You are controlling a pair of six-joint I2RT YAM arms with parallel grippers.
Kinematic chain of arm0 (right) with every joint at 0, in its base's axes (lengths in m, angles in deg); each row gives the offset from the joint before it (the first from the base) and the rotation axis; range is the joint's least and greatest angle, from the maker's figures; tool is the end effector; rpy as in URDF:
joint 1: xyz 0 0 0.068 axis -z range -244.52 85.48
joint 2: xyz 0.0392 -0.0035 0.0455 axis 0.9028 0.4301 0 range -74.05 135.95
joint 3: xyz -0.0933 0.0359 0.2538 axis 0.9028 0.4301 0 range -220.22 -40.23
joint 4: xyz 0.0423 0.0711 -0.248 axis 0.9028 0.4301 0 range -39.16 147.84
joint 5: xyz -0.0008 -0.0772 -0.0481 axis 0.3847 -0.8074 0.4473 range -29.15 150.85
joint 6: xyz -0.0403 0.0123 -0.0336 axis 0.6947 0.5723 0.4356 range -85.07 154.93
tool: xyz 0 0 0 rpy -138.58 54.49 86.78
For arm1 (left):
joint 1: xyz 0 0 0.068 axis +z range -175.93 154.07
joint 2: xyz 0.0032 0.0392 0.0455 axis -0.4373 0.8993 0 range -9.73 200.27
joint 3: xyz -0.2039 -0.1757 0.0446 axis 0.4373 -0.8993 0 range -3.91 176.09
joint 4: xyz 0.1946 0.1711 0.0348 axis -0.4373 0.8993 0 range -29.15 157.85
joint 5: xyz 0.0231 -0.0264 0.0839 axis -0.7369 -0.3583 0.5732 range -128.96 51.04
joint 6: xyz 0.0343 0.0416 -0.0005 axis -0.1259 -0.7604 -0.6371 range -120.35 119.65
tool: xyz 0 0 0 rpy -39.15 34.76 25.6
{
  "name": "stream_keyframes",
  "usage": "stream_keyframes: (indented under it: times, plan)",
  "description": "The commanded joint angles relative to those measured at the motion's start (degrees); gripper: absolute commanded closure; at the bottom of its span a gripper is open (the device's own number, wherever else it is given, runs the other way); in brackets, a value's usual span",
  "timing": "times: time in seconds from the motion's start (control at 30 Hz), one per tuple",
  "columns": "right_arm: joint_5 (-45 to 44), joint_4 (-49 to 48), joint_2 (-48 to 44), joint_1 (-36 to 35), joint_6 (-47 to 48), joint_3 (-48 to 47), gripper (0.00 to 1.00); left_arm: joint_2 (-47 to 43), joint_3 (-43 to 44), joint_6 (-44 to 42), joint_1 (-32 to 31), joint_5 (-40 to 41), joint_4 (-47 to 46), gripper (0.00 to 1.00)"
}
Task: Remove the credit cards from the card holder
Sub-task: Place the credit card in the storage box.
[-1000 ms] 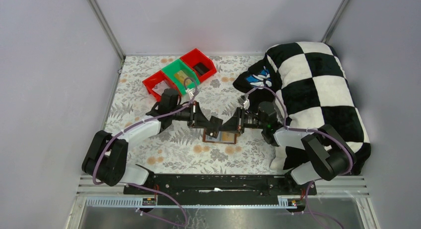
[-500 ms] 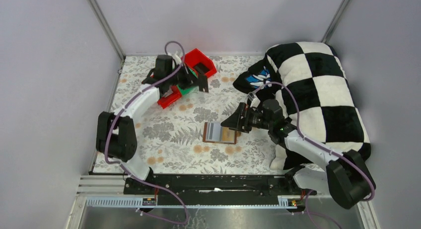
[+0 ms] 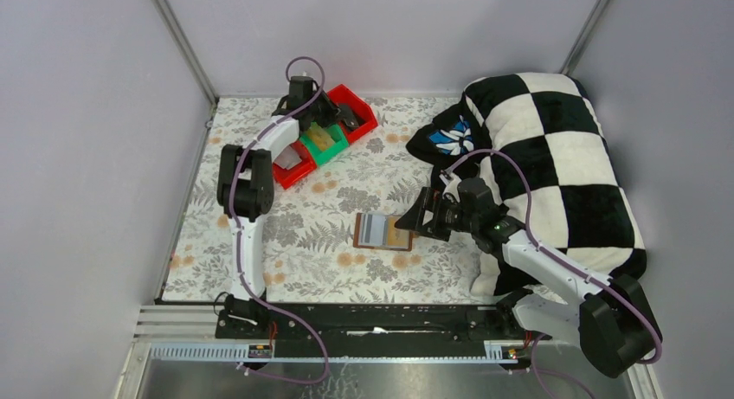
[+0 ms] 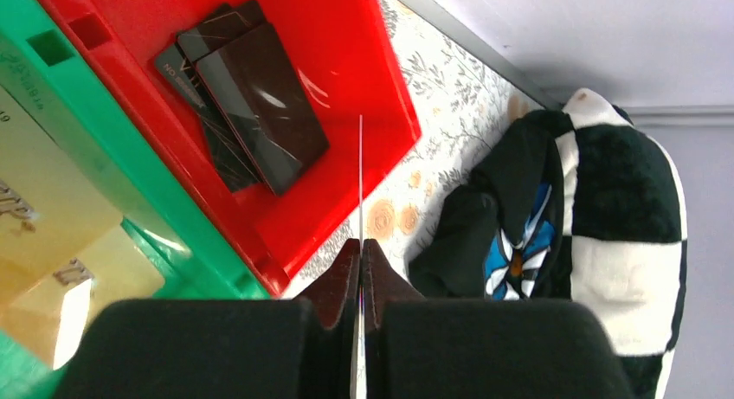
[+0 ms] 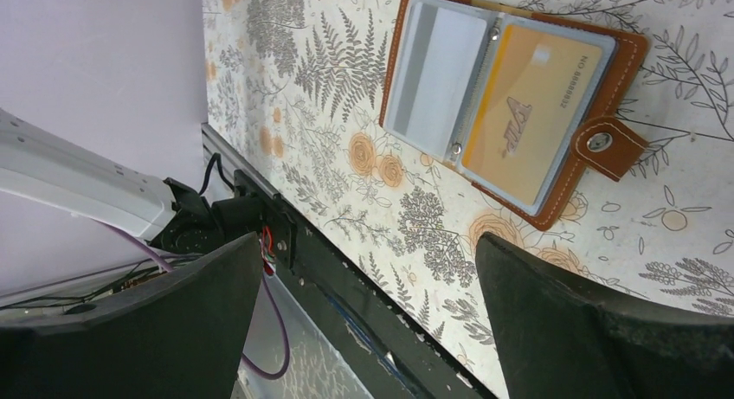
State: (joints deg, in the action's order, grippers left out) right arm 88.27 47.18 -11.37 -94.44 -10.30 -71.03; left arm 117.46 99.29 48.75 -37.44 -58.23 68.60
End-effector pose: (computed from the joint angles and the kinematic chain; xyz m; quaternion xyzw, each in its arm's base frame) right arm 0.1927 0.1297 0.2197 -0.0095 0.8425 0.4653 0.2714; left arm 0.5066 -0.1152 0.2224 -0.2003 0.8416 -0.3684 0.3405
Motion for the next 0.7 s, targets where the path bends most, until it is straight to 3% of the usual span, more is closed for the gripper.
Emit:
stream_keyframes:
  times: [0.0, 0.23, 0.3, 0.37, 0.43, 0.67]
  plan:
    - [-1.8, 2.77, -1.09, 0.26, 1.15, -2.45, 0.0, 3.05, 4.27, 6.41, -0.09, 2.85, -9.04, 1.0]
    - [-1.68, 5.09, -0.55, 0.18, 1.25, -3.23, 0.0, 9.25, 8.24, 10.23, -0.09, 5.51, -12.43, 1.0]
    - [-1.21, 5.45, 0.0, 0.28, 1.19, -3.64, 0.0, 11.91, 11.47, 10.98, -0.09, 4.69, -11.38, 0.9]
    - [-1.27, 5.76, -0.06, 0.26, 1.17, -3.82, 0.0, 13.81, 14.17, 10.7, -0.17, 4.13, -9.64, 0.74]
    - [-1.71, 6.46, -0.59, 0.25, 1.35, -4.03, 0.0, 14.25, 15.01, 10.14, -0.18, 4.38, -8.38, 0.67]
    - [-2.46, 6.67, -1.18, 0.25, 1.07, -3.47, 0.0, 8.98, 10.5, 7.79, -0.34, 5.55, -6.39, 0.65]
